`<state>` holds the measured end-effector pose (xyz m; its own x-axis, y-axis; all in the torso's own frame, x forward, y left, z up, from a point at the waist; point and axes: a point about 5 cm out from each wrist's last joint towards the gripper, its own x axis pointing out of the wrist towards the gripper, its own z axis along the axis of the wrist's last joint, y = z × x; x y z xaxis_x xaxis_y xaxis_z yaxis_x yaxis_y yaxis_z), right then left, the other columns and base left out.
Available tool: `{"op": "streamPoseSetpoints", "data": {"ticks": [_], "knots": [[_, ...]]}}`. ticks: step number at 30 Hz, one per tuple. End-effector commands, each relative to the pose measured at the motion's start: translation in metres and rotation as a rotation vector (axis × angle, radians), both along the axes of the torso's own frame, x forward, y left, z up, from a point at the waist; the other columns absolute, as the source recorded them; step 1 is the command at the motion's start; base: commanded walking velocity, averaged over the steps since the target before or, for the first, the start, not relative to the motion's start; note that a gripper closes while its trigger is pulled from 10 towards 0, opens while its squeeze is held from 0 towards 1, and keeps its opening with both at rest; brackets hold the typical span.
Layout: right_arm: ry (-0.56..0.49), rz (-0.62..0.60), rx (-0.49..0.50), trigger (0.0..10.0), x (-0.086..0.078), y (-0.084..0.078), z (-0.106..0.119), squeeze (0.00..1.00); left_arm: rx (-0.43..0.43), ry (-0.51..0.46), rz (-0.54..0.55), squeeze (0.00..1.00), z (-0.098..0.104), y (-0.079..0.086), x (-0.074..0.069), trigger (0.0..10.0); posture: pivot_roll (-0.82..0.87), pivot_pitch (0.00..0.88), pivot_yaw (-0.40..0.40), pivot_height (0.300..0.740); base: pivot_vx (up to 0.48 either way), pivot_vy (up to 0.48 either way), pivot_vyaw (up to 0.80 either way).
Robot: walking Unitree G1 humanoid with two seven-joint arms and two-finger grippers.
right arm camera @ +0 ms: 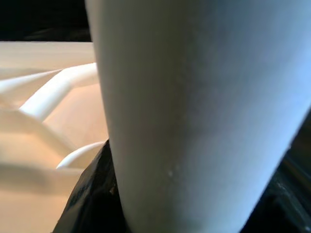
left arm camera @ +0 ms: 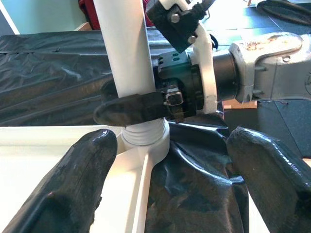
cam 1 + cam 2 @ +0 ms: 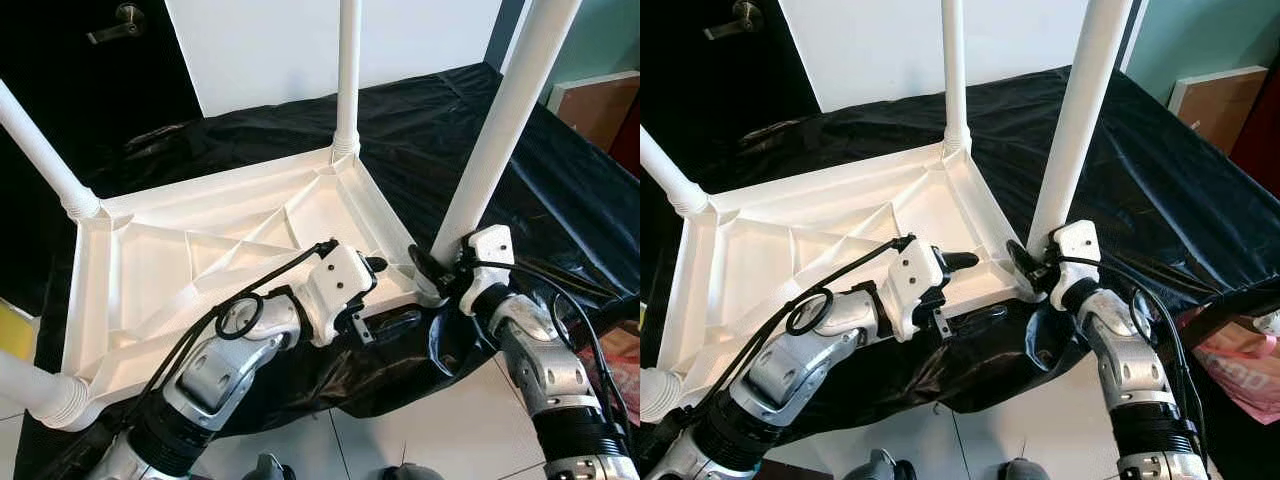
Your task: Building children table
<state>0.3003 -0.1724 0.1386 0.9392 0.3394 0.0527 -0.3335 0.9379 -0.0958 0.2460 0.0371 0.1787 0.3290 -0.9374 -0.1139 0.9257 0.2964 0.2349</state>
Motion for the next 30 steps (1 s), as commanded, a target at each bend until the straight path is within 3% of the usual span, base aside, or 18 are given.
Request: {"op": "streamPoseSetpoints", "data": {"ticks": [1, 6, 7, 12, 18, 30], "knots": [[0.061, -0.096, 0.018, 10.0, -0.003, -0.002, -0.011, 0.00, 0.023, 0.012, -0.039, 0.00, -0.004, -0.001, -0.002, 10.0, -0.09, 0.089, 0.047, 0.740, 0.000, 0.000, 0.00], [0.077, -0.202, 0.062, 10.0, -0.006, 0.007, -0.015, 0.00, 0.021, 0.012, -0.039, 0.00, -0.004, -0.002, -0.002, 10.0, -0.09, 0.087, 0.043, 0.740, 0.000, 0.000, 0.00], [0.085, -0.288, 0.077, 10.0, -0.008, 0.013, -0.017, 0.00, 0.020, 0.011, -0.040, 0.00, -0.004, -0.002, -0.002, 10.0, -0.09, 0.082, 0.039, 0.740, 0.000, 0.000, 0.00], [0.097, -0.450, 0.120, 10.0, -0.013, 0.025, -0.021, 0.00, 0.019, 0.008, -0.037, 0.00, -0.004, -0.003, -0.002, 10.0, -0.08, 0.078, 0.034, 0.740, 0.000, 0.000, 0.00], [0.093, -0.424, 0.149, 10.0, -0.017, 0.040, -0.018, 0.00, 0.018, 0.007, -0.036, 0.00, -0.004, -0.003, -0.002, 10.0, -0.09, 0.077, 0.036, 0.740, 0.000, 0.000, 0.00], [0.056, -0.434, 0.126, 10.0, -0.020, 0.041, -0.012, 0.00, 0.020, 0.007, -0.030, 0.00, -0.004, -0.001, -0.003, 10.0, -0.08, 0.089, 0.034, 0.740, 0.000, 0.000, 0.00]]}}
